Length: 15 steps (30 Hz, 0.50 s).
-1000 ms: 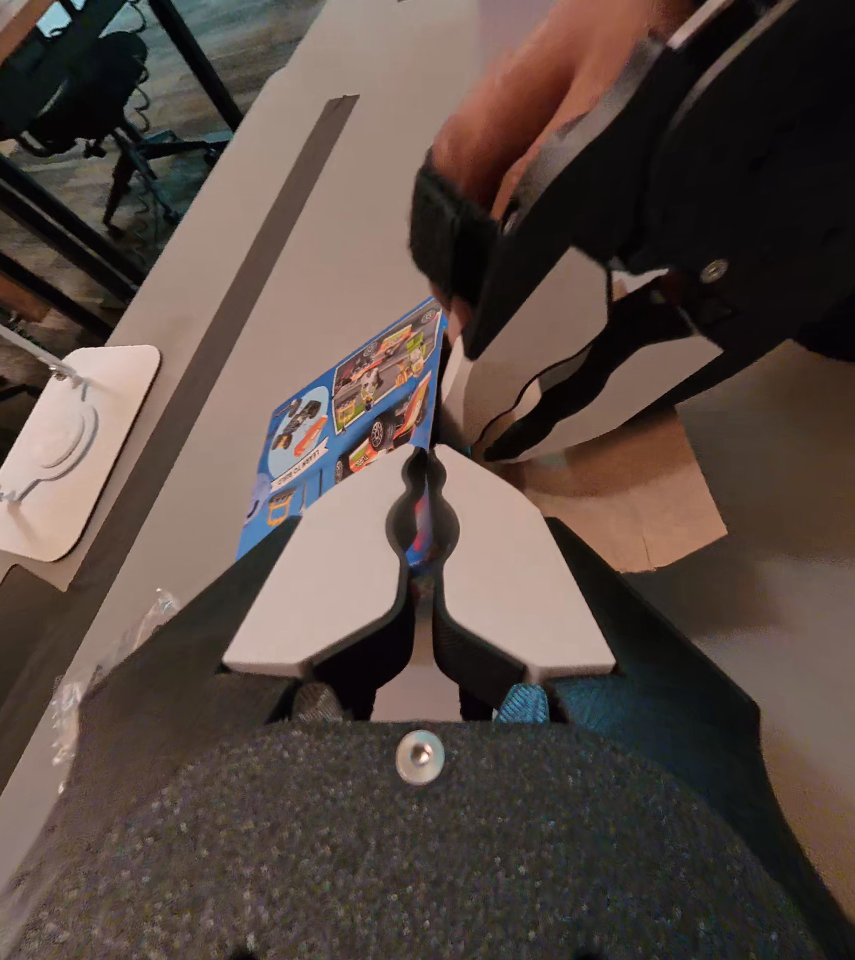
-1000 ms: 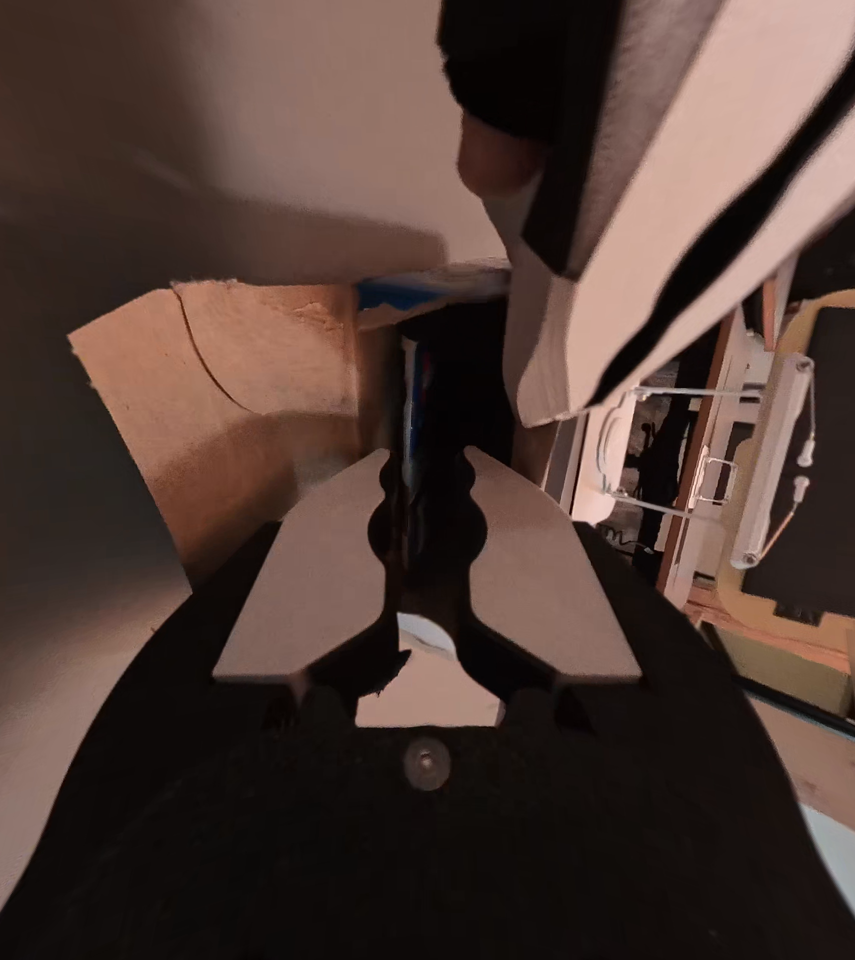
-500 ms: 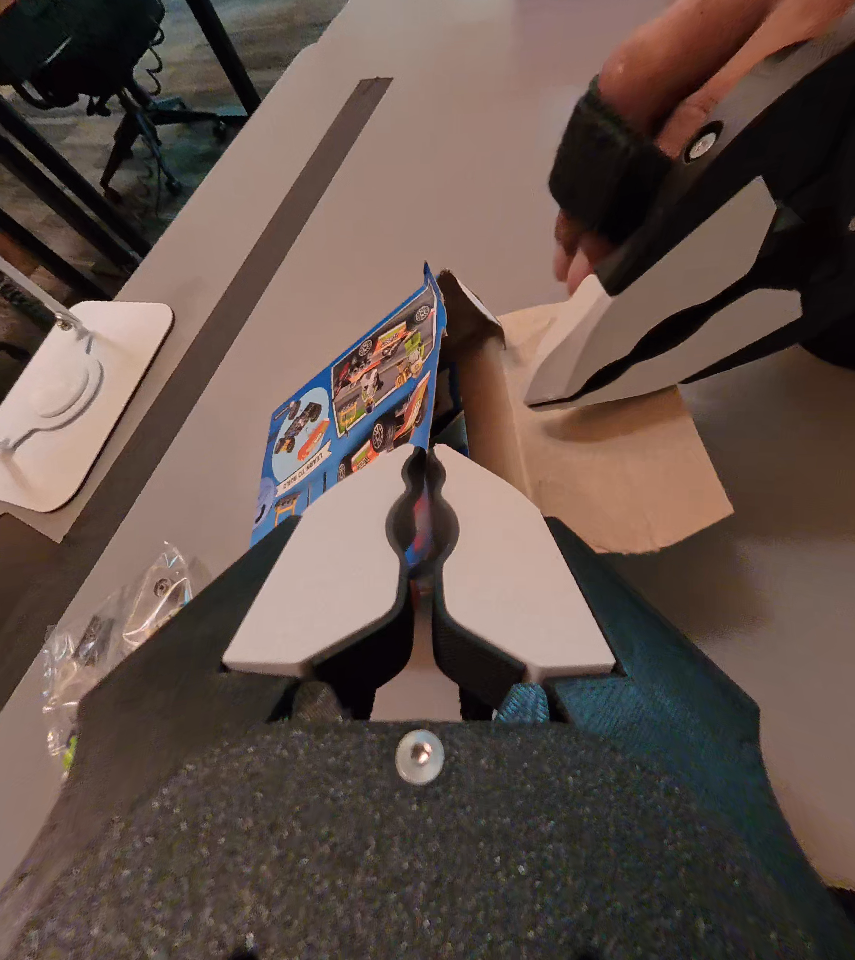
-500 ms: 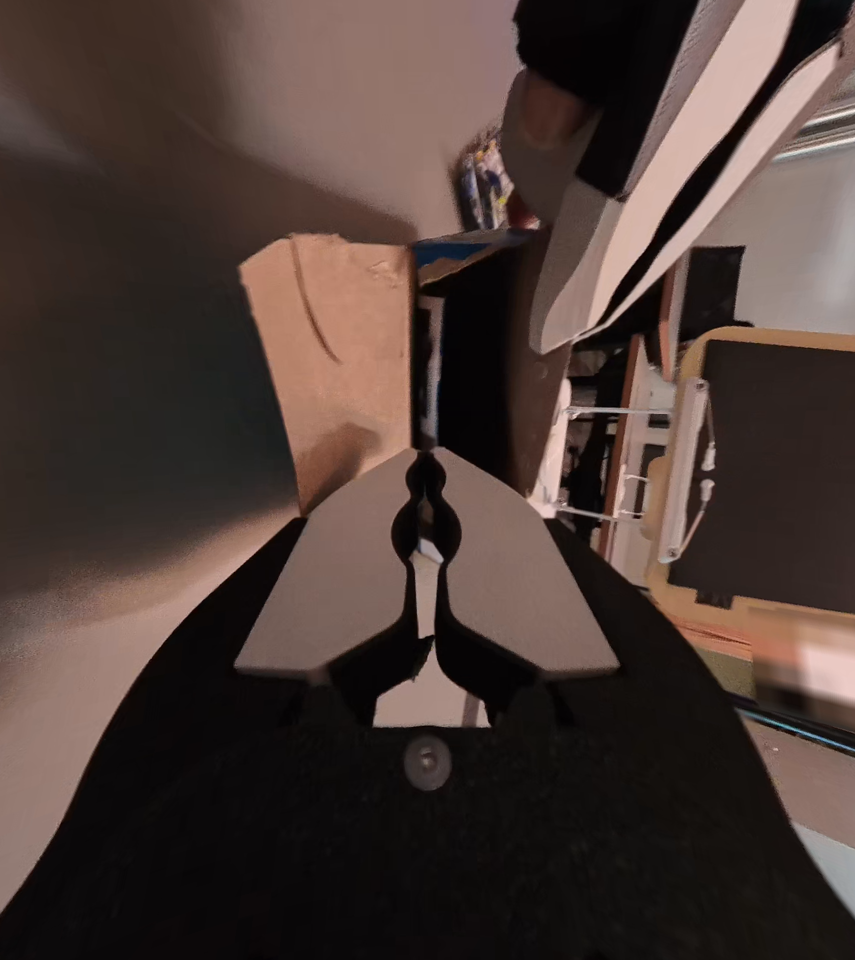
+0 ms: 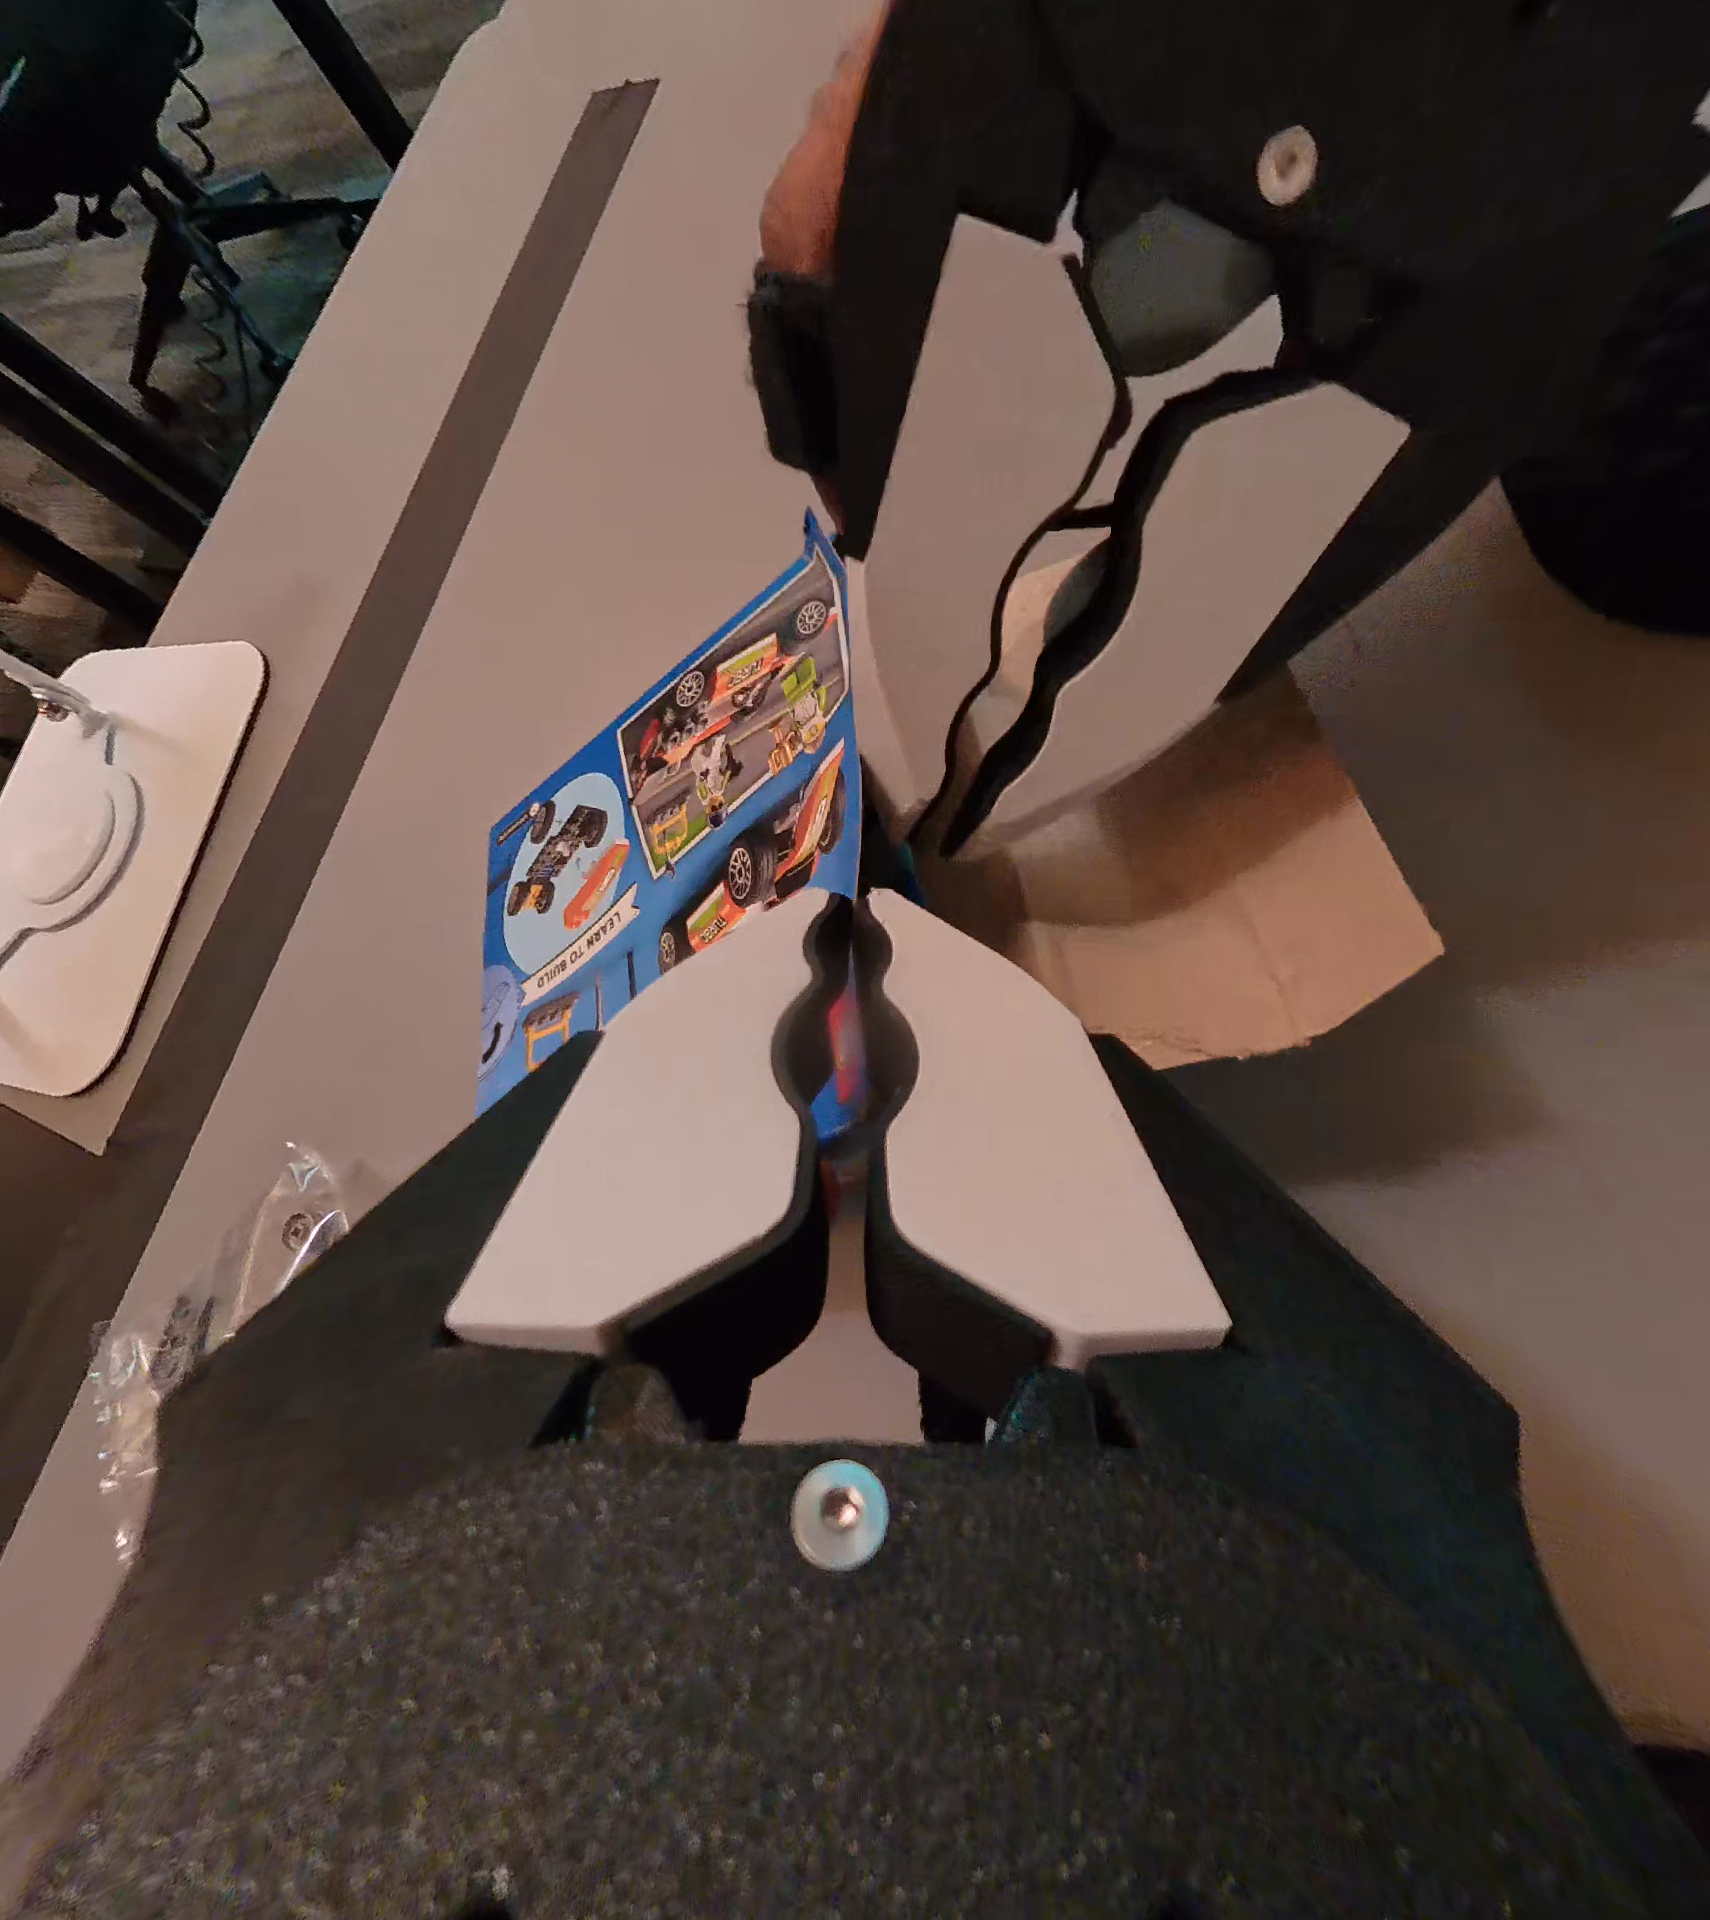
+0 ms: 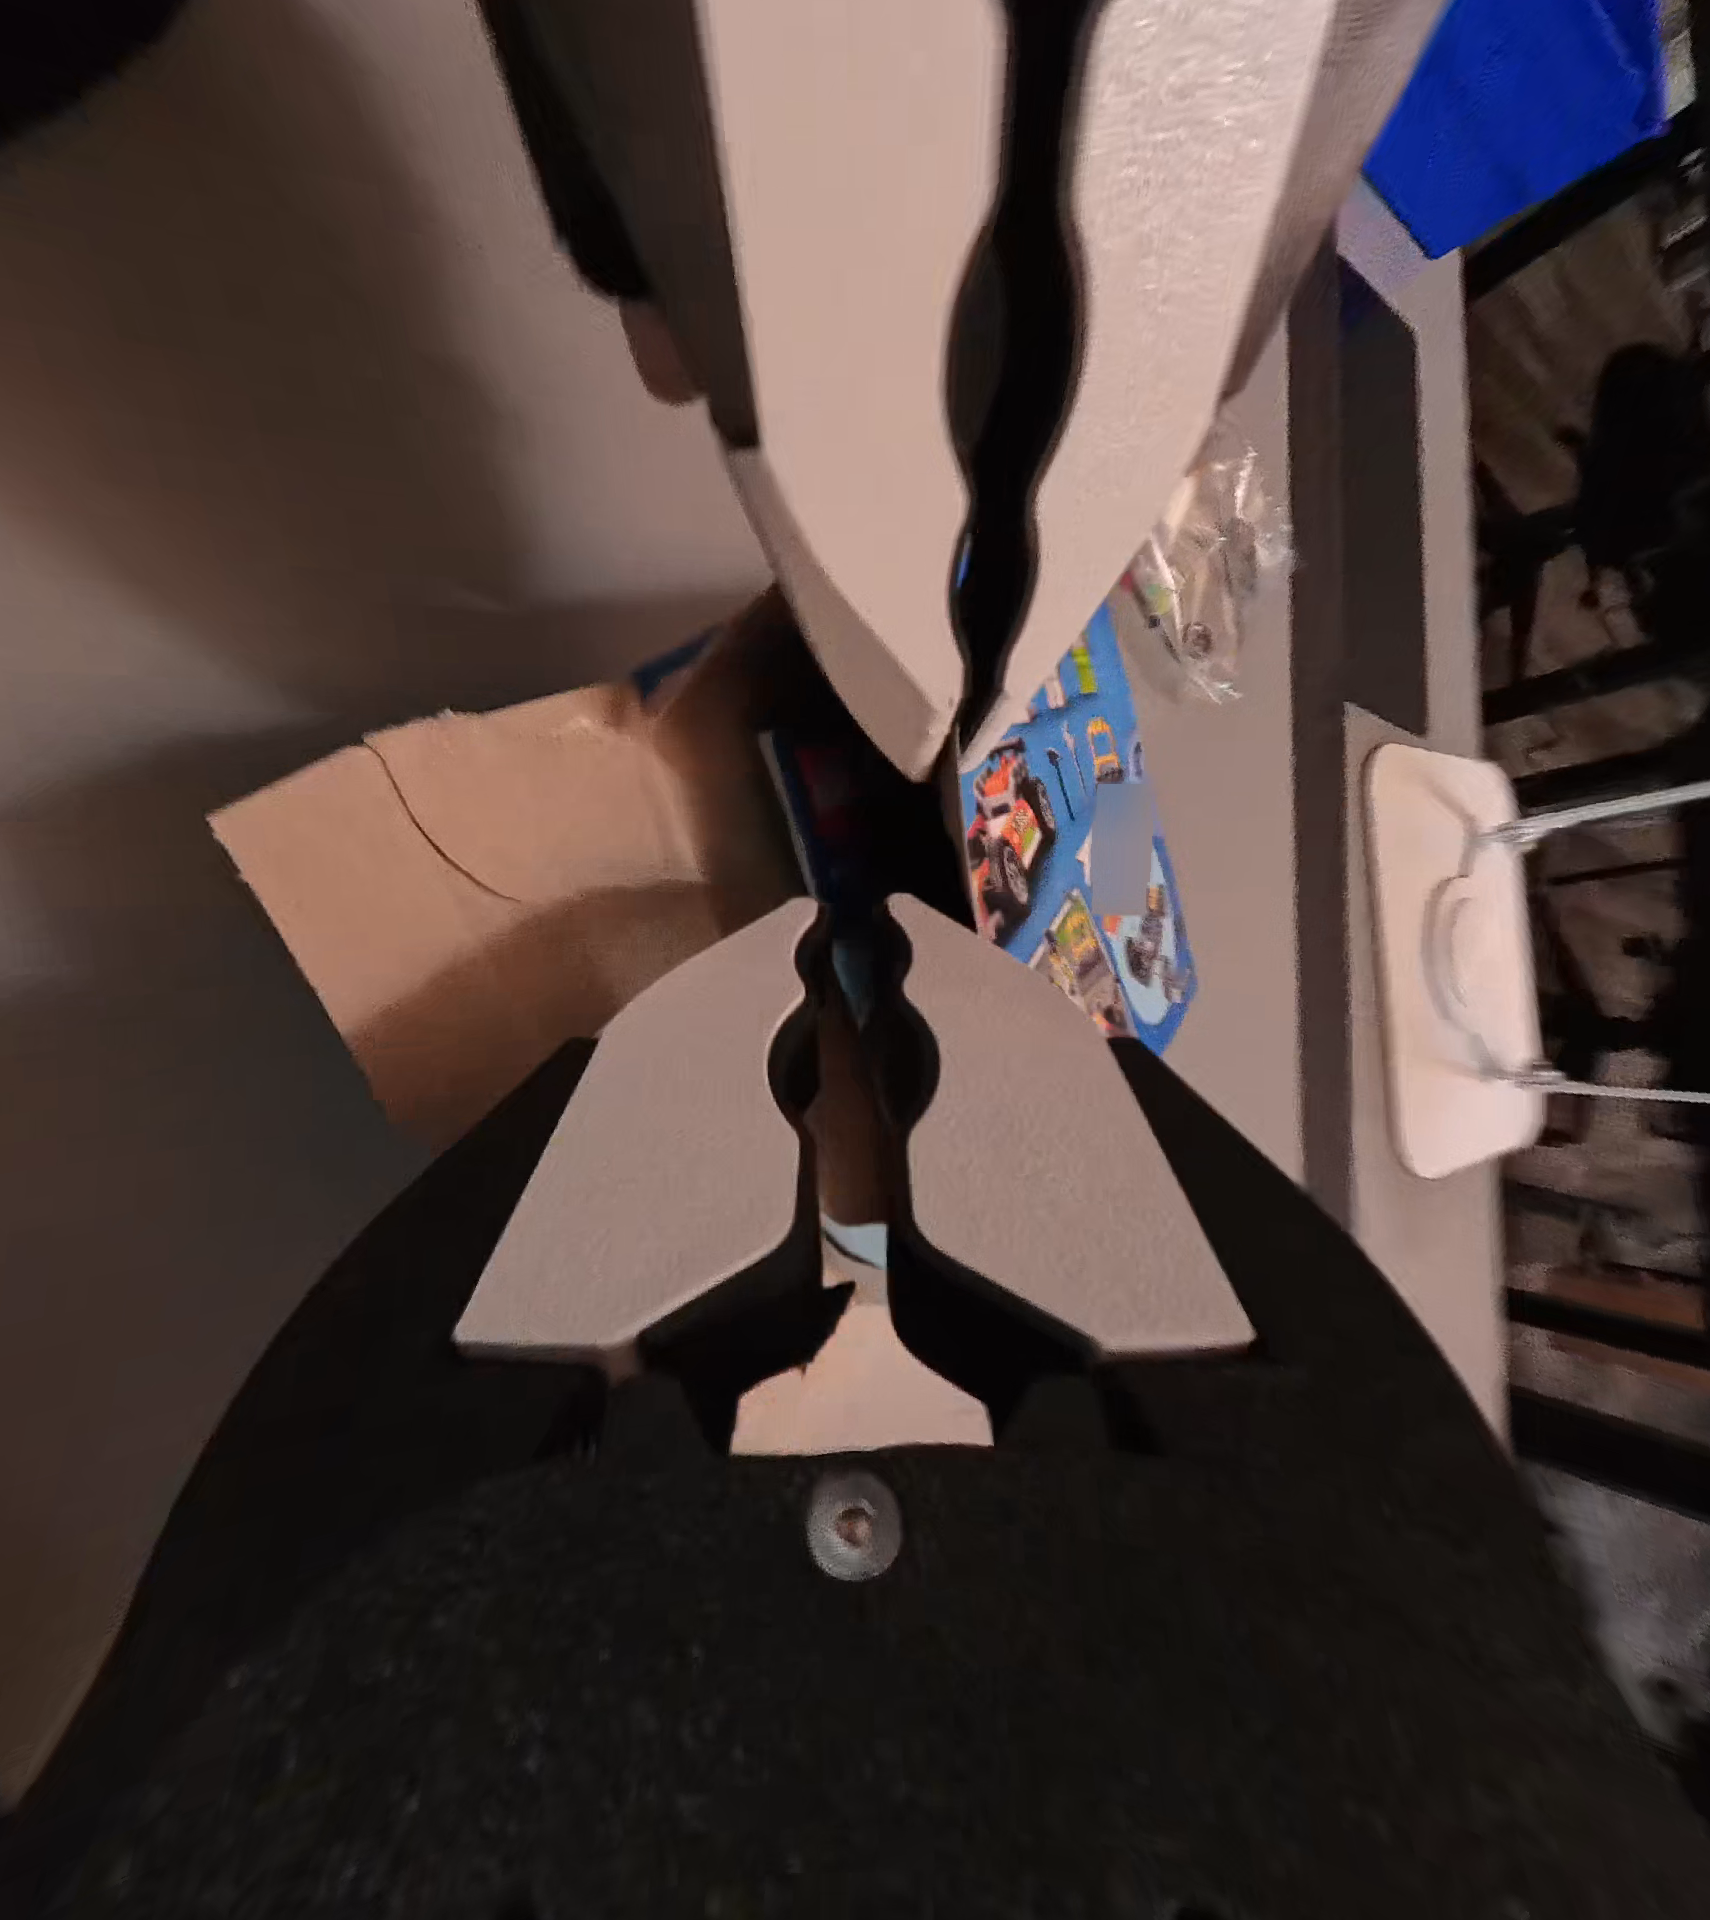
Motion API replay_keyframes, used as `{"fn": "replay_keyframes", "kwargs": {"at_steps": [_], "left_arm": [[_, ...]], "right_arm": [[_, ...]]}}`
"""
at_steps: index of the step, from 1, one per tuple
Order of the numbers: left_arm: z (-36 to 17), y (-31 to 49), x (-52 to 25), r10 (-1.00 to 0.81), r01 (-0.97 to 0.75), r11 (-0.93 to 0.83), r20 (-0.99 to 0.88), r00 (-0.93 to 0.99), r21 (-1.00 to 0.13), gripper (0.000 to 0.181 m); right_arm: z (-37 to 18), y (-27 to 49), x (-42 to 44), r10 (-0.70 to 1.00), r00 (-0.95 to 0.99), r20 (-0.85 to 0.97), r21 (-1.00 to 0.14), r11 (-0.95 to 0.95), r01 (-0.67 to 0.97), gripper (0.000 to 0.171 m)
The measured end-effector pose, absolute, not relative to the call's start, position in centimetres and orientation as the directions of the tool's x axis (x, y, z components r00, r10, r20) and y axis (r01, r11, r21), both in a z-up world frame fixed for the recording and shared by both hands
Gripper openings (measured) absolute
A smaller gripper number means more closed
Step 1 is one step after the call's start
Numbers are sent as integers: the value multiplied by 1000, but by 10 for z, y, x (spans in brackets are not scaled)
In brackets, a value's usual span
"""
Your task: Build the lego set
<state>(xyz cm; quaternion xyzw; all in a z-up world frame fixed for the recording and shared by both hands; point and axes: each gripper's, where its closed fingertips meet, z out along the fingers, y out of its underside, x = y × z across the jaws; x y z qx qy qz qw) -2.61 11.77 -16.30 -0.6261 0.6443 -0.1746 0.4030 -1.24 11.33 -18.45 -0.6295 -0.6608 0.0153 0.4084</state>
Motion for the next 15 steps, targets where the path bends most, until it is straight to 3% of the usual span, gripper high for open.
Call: {"fn": "replay_keyframes", "kwargs": {"at_steps": [4, 9, 15], "left_arm": [[-156, 117, -22, -966, -628, 105, -229, 119, -771, 1], [-156, 116, -20, -975, -628, 53, -178, 137, -776, 1], [-156, 111, -18, -975, -644, 37, -168, 144, -764, 2]], "right_arm": [[-195, 122, -10, 671, 0, 741, -308, 339, 889, 12], [-197, 118, -14, 616, 9, 788, -288, 355, 889, 12], [-201, 106, -15, 728, 94, 679, -420, 281, 863, 12]]}}
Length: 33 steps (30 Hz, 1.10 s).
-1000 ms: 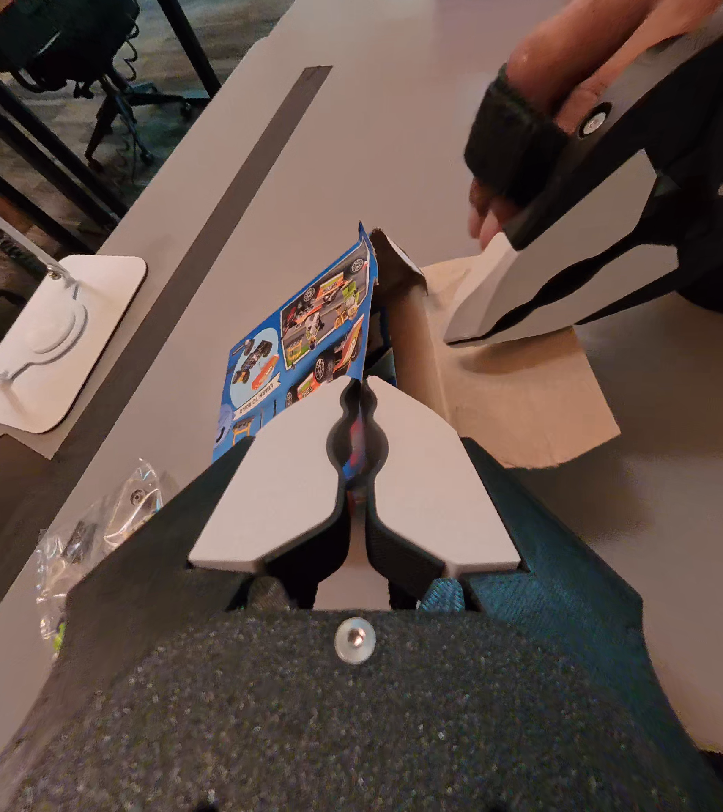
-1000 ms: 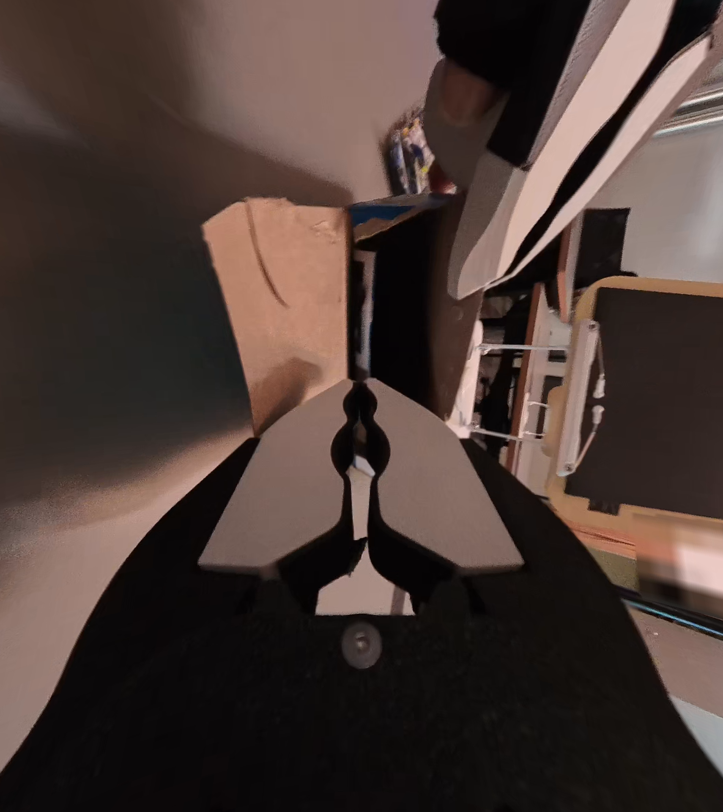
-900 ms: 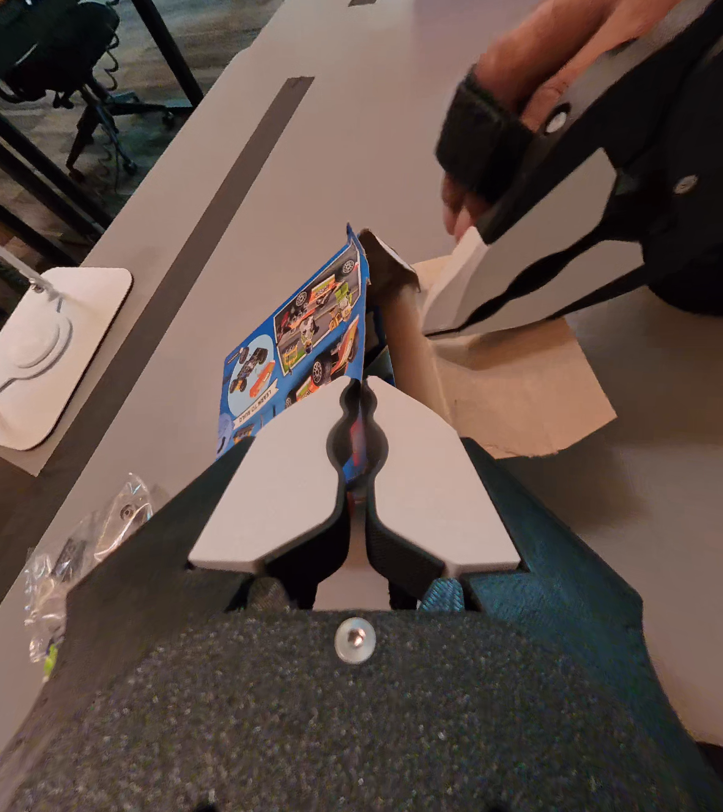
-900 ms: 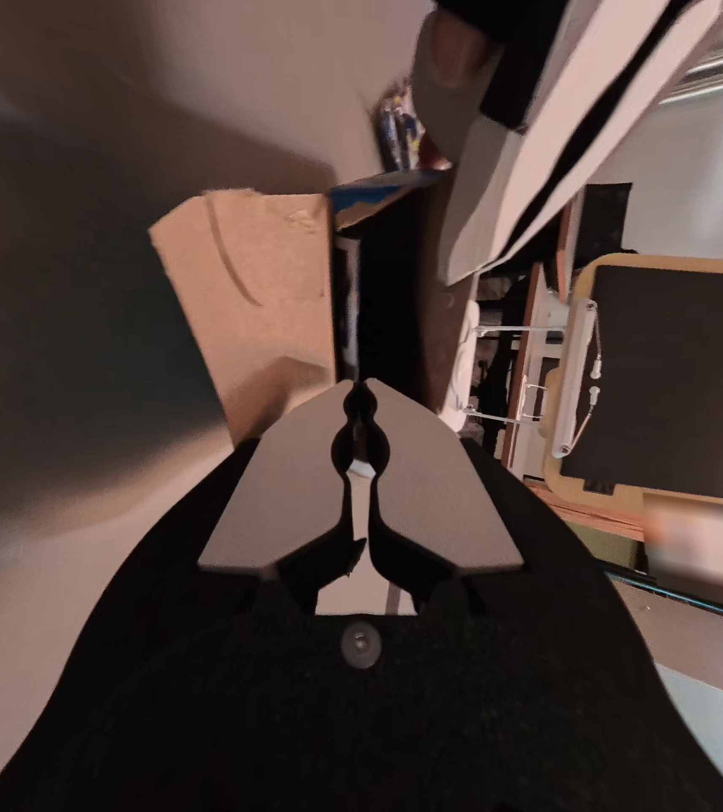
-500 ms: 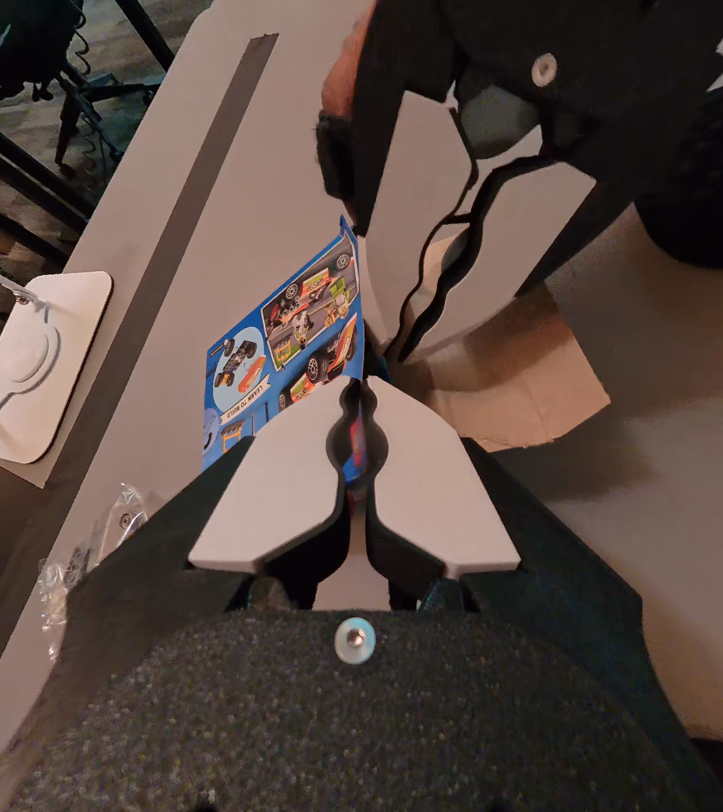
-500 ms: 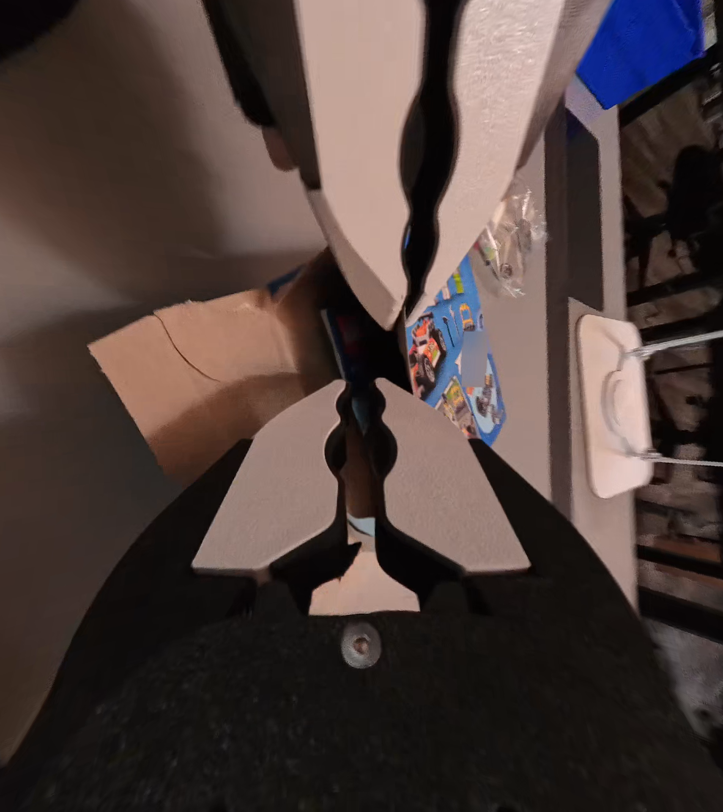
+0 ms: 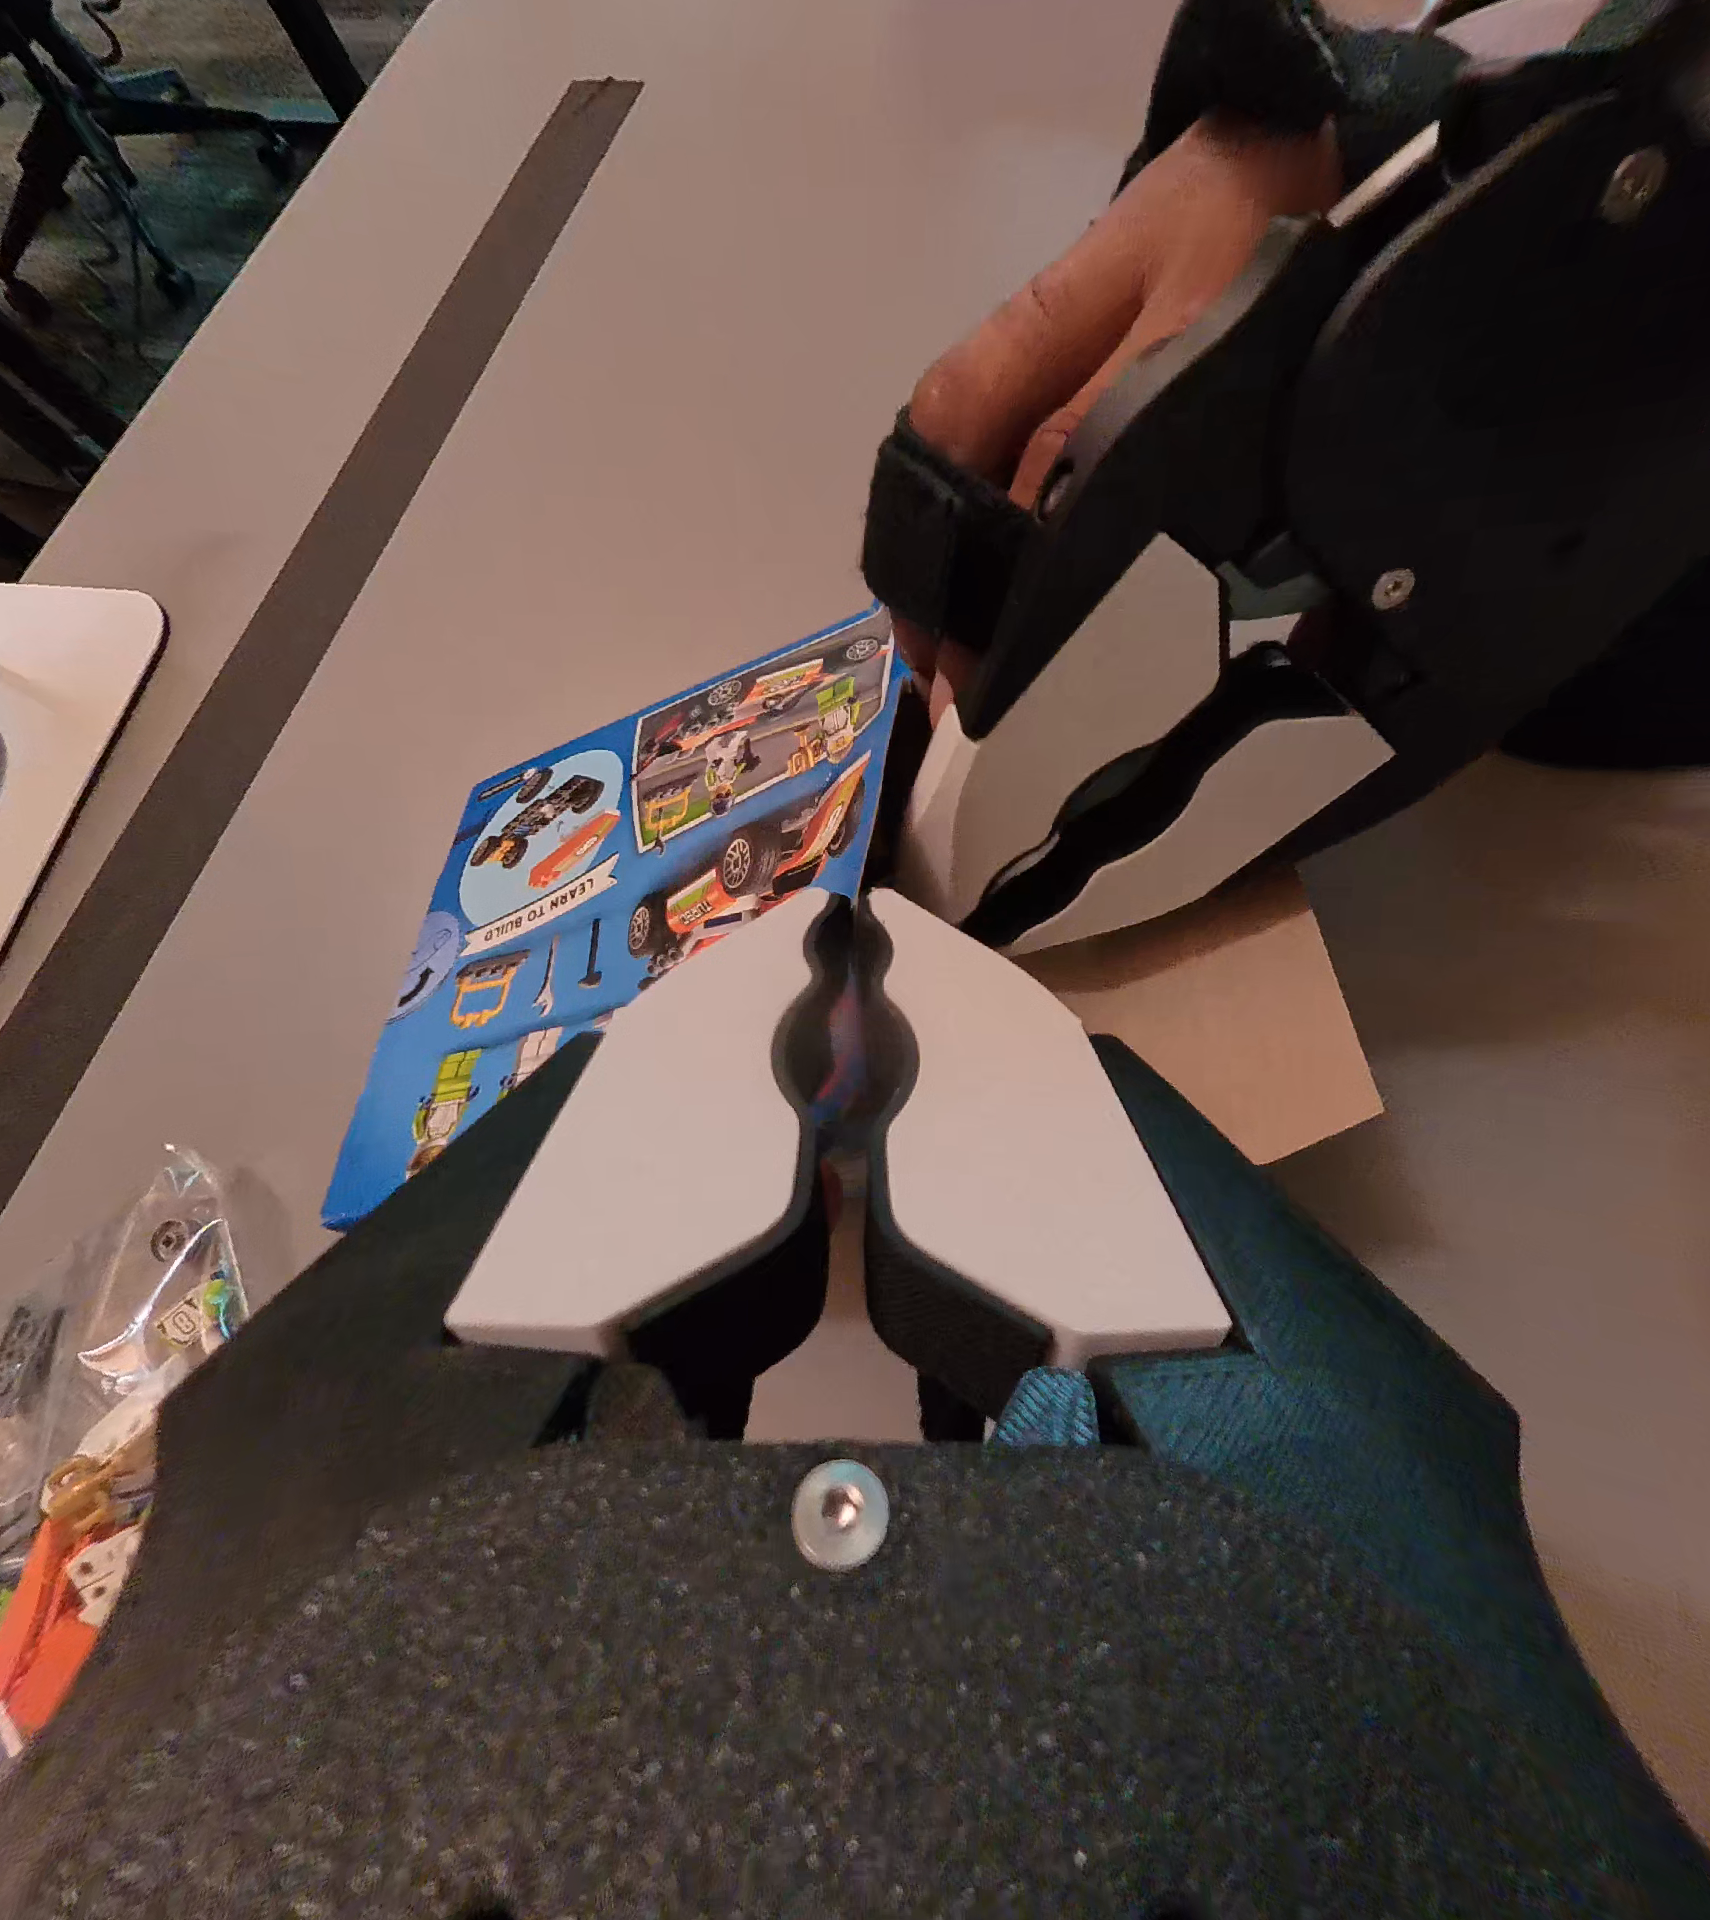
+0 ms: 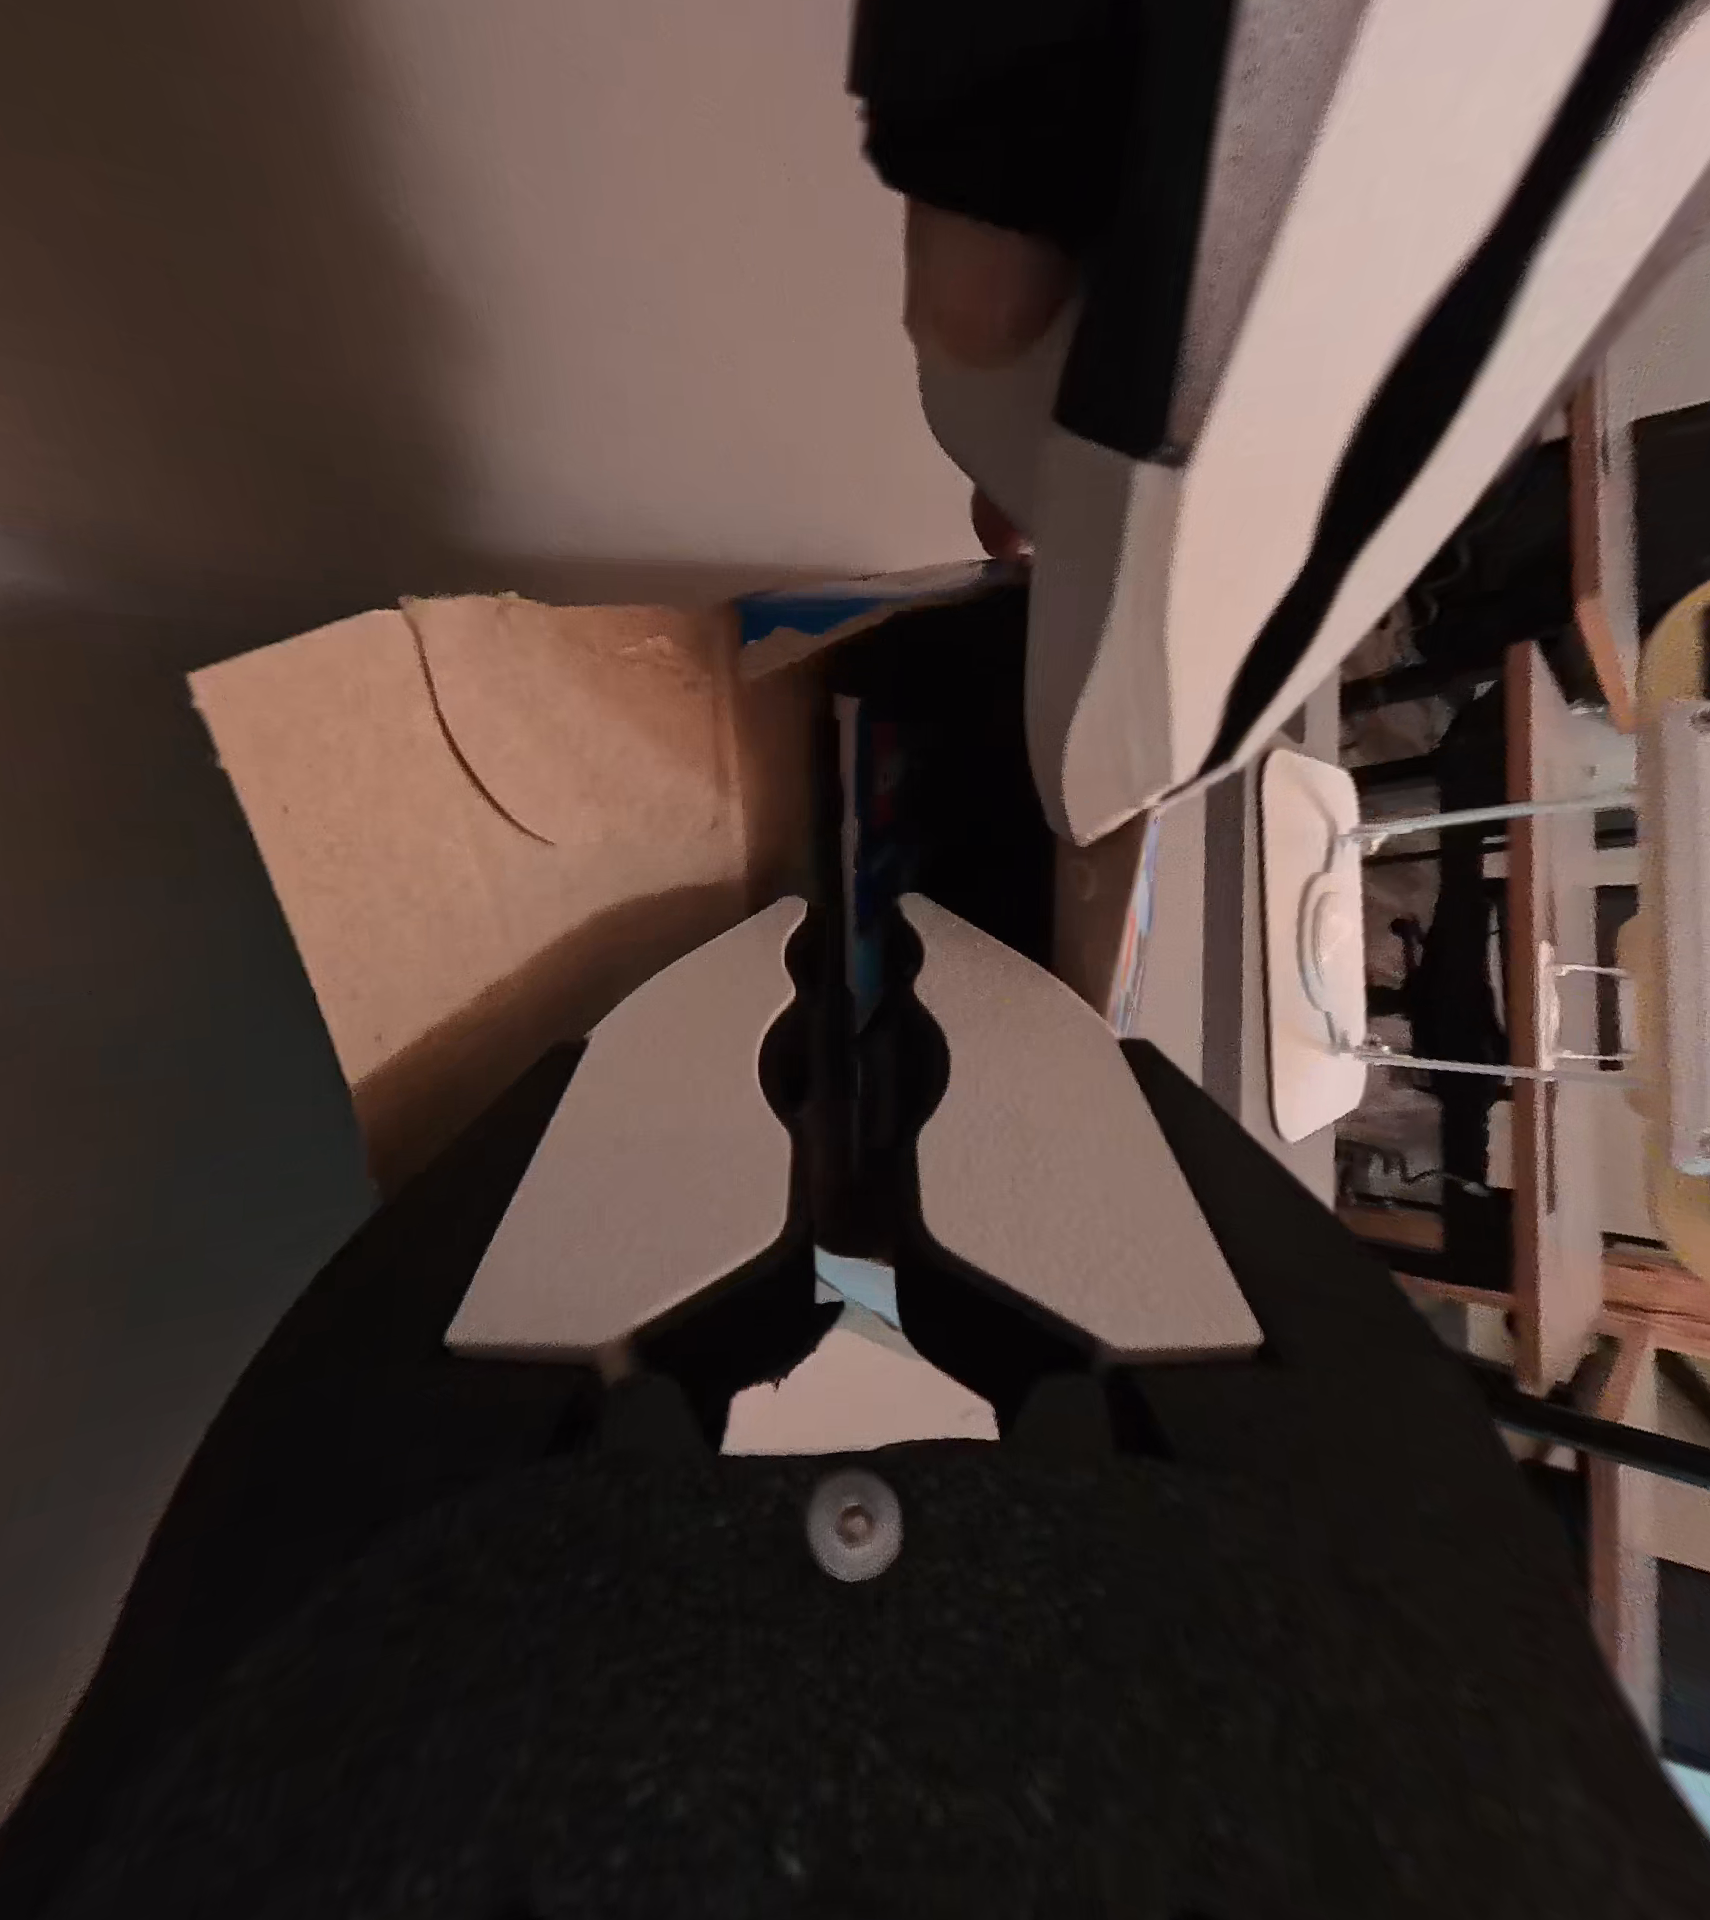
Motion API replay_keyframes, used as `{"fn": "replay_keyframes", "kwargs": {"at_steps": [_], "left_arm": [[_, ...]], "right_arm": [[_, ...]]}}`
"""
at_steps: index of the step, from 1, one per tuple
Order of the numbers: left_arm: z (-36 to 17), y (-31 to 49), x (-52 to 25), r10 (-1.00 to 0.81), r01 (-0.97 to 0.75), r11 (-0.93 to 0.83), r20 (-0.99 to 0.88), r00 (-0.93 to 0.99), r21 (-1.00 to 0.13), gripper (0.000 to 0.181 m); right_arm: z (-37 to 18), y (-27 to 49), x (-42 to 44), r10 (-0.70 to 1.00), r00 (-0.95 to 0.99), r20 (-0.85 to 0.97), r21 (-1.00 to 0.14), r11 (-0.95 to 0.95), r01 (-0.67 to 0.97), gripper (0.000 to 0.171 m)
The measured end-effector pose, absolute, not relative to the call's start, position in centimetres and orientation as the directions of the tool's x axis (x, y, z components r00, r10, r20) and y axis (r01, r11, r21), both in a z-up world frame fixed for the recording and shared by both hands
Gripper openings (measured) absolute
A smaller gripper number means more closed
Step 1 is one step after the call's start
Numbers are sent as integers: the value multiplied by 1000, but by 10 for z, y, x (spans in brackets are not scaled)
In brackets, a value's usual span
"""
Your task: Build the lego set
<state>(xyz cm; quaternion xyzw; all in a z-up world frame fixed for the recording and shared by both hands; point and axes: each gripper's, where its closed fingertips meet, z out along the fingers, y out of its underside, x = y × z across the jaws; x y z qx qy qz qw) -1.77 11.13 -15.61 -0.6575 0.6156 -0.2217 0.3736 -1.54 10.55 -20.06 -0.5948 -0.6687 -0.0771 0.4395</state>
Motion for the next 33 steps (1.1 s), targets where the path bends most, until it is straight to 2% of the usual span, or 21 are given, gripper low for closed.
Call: {"fn": "replay_keyframes", "kwargs": {"at_steps": [2, 5, 14, 19, 24, 33], "left_arm": [[-156, 110, -16, -976, -645, 38, -167, 140, -764, 1], [-156, 104, -12, -984, -639, 13, -122, 126, -769, 2], [-153, 93, -4, -993, -646, 24, -94, 74, -763, 2], [-163, 109, -10, -972, -692, 60, -201, 125, -720, 1], [-171, 122, -15, -975, -678, 10, -159, 157, -735, 1], [-186, 151, -7, -964, -682, 73, -226, 139, -728, 1]], "right_arm": [[-201, 106, -12, 728, 99, 678, -416, 270, 868, 14], [-202, 110, -9, 670, 70, 739, -339, 280, 898, 13], [-201, 118, -6, 492, 3, 870, -167, 288, 943, 2], [-186, 108, -3, 456, 14, 890, -185, 333, 925, 1], [-168, 73, 10, 396, -13, 918, -145, 367, 919, 1], [-192, 15, 39, 524, 97, 846, -226, 189, 955, 2]]}}
